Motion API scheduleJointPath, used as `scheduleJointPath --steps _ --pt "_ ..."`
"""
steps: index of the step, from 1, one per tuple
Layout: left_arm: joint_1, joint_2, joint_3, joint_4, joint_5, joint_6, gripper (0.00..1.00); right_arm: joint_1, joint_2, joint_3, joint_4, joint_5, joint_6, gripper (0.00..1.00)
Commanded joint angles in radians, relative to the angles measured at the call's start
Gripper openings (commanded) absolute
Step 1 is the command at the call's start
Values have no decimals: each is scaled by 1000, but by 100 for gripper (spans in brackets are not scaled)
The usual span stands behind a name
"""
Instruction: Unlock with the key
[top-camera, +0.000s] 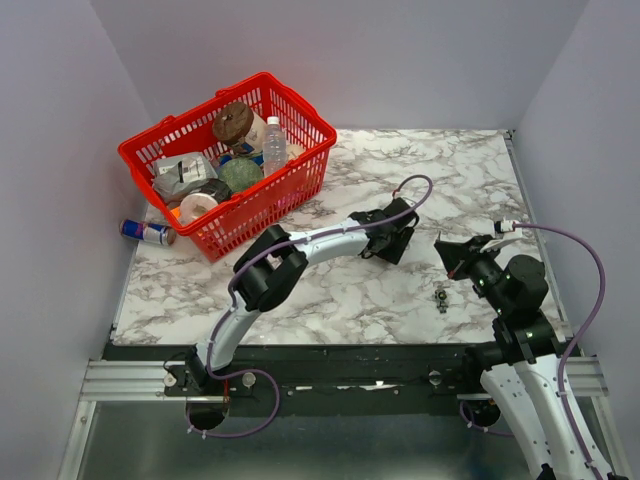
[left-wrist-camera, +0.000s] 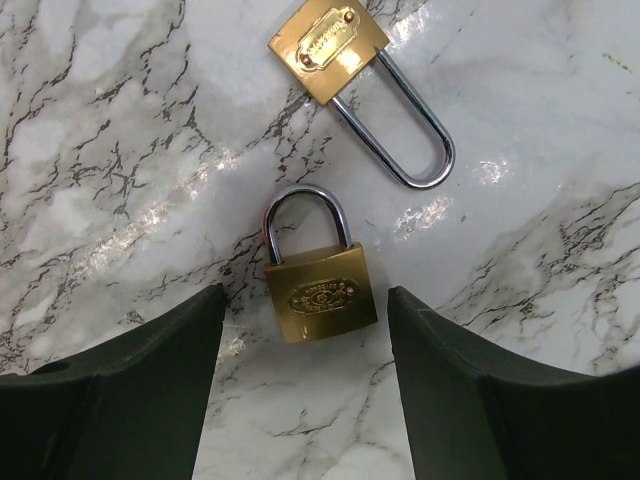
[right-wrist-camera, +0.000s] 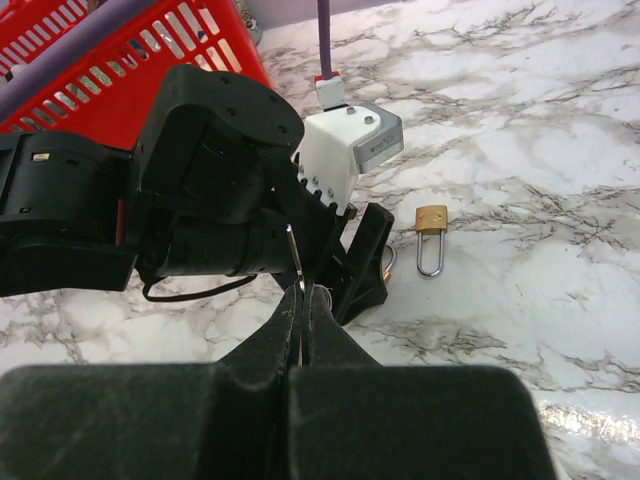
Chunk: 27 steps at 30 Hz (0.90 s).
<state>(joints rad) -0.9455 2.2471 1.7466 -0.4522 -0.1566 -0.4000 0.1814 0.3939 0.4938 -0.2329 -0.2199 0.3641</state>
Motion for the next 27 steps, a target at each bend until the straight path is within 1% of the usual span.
scheduleJointPath --steps 1,5,11,19,23,27 --pt "-12 75 24 -131 -29 -10 74 -5 -16 -14 -25 22 -17 1" --pt "-13 71 -18 -103 -55 -13 73 -3 -21 -9 -29 19 -17 1" --pt "-16 95 14 -109 -46 -10 70 -3 -20 -9 -29 19 -17 1" --pt "-26 114 25 -120 -23 -26 69 -3 -21 -12 -29 22 -19 1" --pt "-39 123 34 -115 -14 -31 63 -5 -23 -14 -31 25 -17 1" --pt "-47 137 45 -128 -8 -40 60 -3 -26 -14 -32 24 -17 1"
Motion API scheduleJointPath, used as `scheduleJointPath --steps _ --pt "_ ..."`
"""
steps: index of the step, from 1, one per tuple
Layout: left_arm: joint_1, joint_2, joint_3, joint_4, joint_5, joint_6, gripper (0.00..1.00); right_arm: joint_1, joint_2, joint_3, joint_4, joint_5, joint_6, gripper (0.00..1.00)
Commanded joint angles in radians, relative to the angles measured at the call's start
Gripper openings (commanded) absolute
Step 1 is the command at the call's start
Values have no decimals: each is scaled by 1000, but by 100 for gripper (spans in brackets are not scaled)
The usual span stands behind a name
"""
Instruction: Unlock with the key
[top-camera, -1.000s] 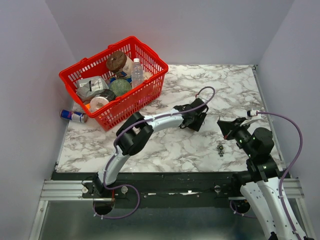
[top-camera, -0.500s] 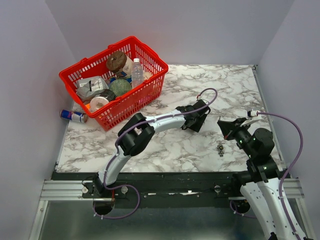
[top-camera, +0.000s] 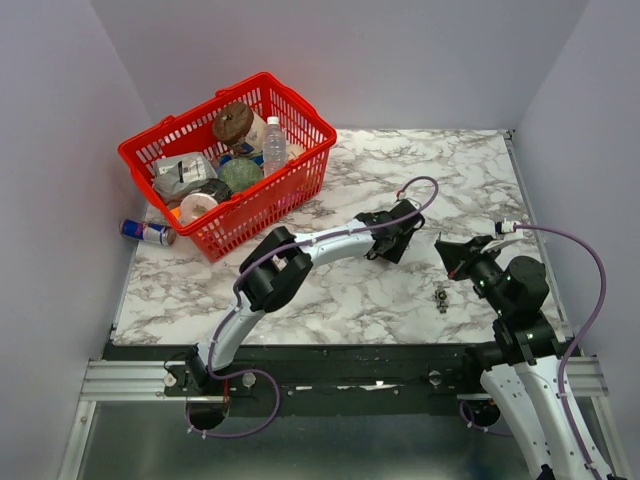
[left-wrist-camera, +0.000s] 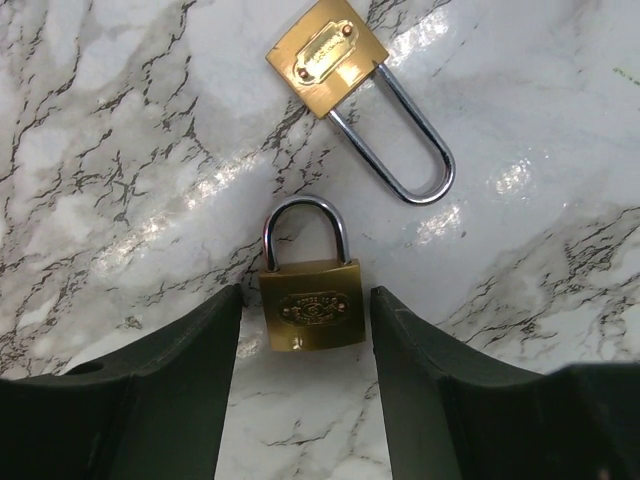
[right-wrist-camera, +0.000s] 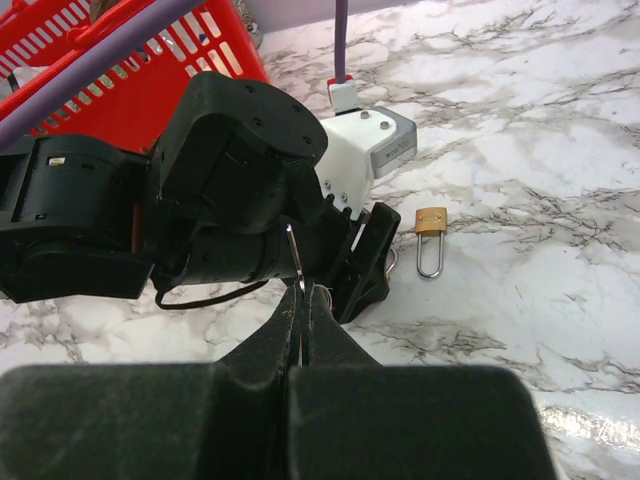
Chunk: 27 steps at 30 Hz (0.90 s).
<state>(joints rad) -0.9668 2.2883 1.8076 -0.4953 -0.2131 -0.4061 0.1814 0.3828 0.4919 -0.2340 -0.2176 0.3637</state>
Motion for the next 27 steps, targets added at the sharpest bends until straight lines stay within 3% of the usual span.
scheduleJointPath --steps 1,7,16,22,27 --pt "-26 97 -19 -84 52 -36 58 -3 -18 -13 -31 23 -17 1" --pt "-26 94 -48 -84 50 -36 46 -5 -21 -13 -36 23 -19 1" --pt "-18 -27 -221 29 44 -42 0 -5 -4 -9 -39 17 -26 1" --pt "17 -235 -414 224 89 -109 0 -2 80 5 -16 -126 -42 1" --pt "69 -446 -533 277 164 -148 0 3 119 20 8 -221 -6 1"
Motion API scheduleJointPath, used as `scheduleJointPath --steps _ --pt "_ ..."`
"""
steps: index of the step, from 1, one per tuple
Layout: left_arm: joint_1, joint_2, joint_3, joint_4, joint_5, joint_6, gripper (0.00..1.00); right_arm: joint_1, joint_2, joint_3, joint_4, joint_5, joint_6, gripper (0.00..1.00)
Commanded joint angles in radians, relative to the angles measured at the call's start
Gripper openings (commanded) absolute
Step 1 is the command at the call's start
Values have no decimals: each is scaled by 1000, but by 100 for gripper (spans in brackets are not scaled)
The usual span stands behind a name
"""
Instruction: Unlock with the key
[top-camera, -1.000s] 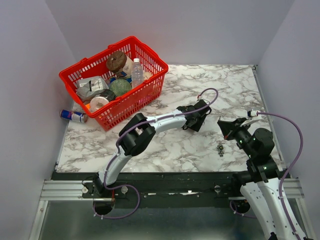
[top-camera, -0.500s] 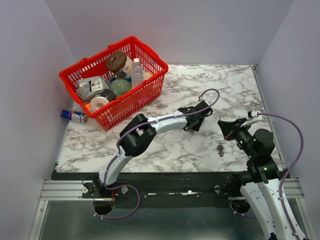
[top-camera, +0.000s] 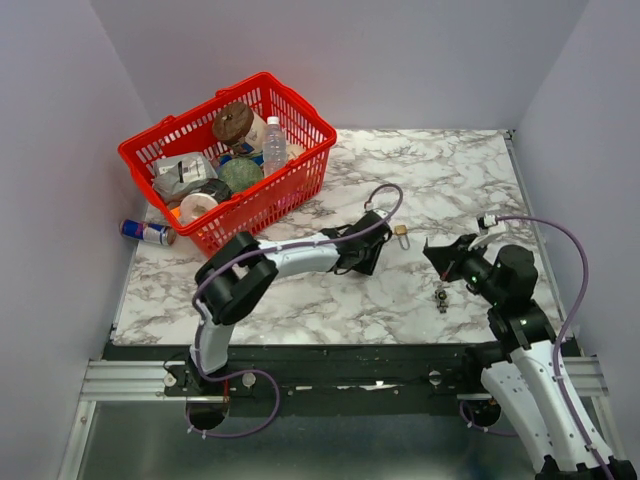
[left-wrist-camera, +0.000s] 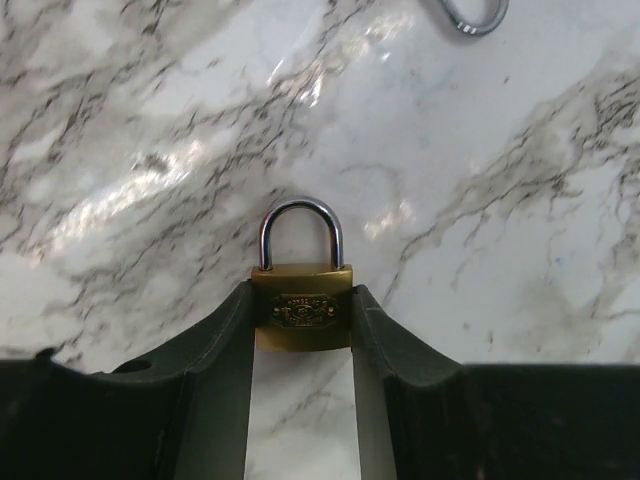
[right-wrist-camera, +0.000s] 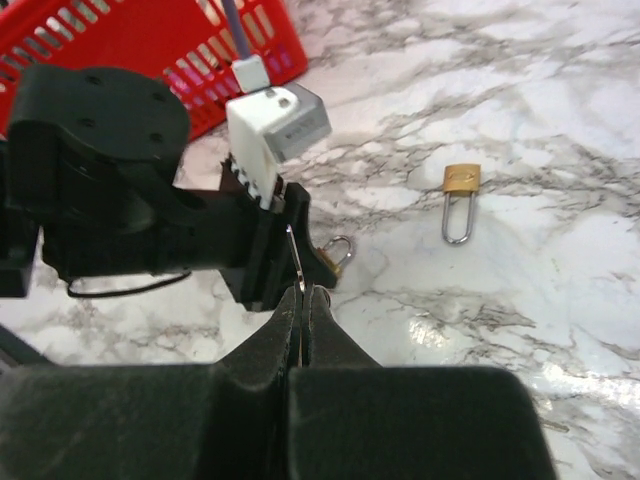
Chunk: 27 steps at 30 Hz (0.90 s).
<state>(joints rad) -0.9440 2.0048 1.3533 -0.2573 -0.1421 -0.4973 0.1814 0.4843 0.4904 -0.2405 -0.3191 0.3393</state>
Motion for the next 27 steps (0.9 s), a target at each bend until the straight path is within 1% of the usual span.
scheduleJointPath --steps 1,3,4,6,7,8,10,11,14,15,17,20,23,27 --pt "62 -231 -94 44 113 -70 0 7 20 19 26 -138 30 1" --pt "92 -293 -123 46 140 -87 0 44 39 10 73 -147 70 1" --pt "126 -348 -135 61 189 -110 0 64 54 1 88 -134 84 1" --pt "158 -400 -181 87 226 -138 0 171 110 -3 139 -89 124 1" --pt "184 -449 -197 111 257 -156 0 218 134 -1 159 -40 138 1" --pt "194 -472 -233 131 272 -193 0 309 161 -3 187 -23 154 1" --pt "203 -544 -278 197 277 -210 0 390 262 -3 291 4 225 1" --pt "211 -563 -317 216 277 -219 0 468 305 10 317 52 245 1" --pt "226 -615 -371 253 266 -230 0 564 456 59 374 118 294 1" --pt "229 -627 -382 253 259 -230 0 573 488 71 403 118 322 1" --pt "231 -670 -426 303 239 -231 0 582 577 88 441 98 346 1" --pt "231 -742 -505 362 204 -241 0 586 635 112 504 104 397 1" --pt "231 -793 -543 382 173 -239 0 586 658 154 489 138 418 1" --pt "231 -790 -545 377 173 -233 0 586 717 201 471 141 423 1"
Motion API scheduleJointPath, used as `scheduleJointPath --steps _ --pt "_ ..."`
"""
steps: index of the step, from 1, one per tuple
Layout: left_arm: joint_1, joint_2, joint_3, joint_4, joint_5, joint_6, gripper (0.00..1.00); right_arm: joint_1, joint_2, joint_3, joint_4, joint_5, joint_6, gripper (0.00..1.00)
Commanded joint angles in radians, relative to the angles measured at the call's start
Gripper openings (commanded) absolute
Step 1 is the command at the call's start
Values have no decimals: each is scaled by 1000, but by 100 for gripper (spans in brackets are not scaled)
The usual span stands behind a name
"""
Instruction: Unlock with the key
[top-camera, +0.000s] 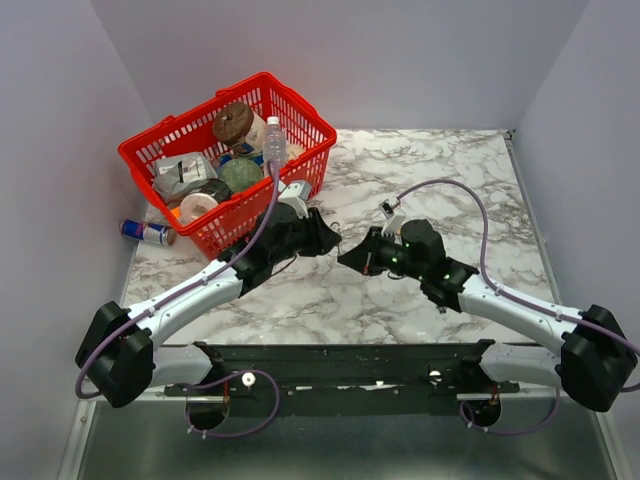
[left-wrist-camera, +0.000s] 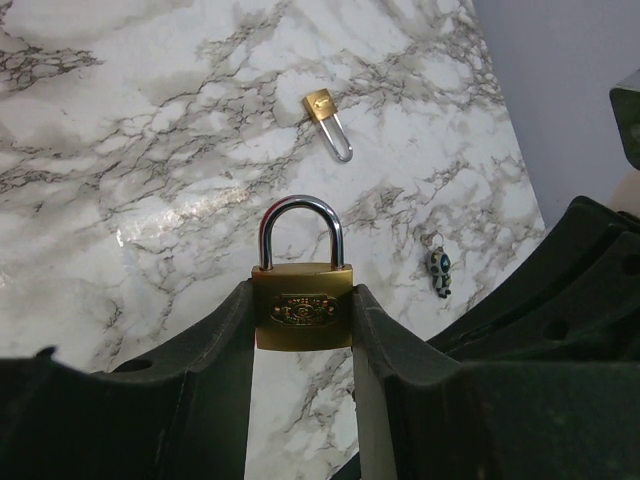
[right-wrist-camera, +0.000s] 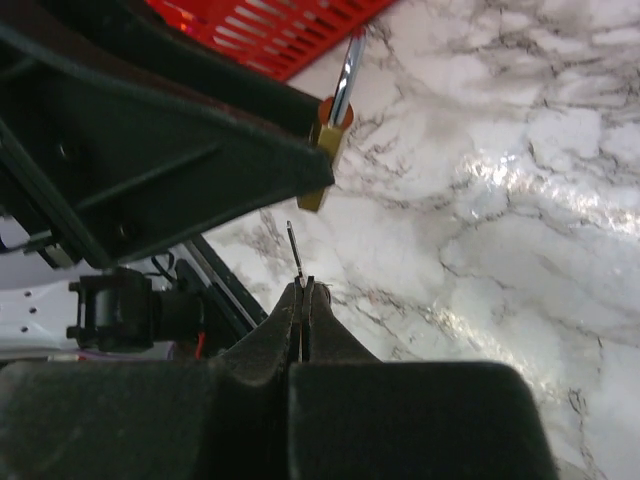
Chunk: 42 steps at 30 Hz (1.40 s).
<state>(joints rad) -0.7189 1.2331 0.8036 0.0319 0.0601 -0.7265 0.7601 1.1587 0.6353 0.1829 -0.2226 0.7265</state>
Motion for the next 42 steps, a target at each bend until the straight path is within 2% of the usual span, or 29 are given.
scheduleJointPath --steps 1,12,42 --pt "6 -12 6 88 -25 -5 0 7 50 64 46 42 37 1" --pt "6 -7 6 89 -22 -4 0 7 105 95 13 48 44 1" --pt "6 0 9 97 7 -2 0 5 114 116 1 109 50 1"
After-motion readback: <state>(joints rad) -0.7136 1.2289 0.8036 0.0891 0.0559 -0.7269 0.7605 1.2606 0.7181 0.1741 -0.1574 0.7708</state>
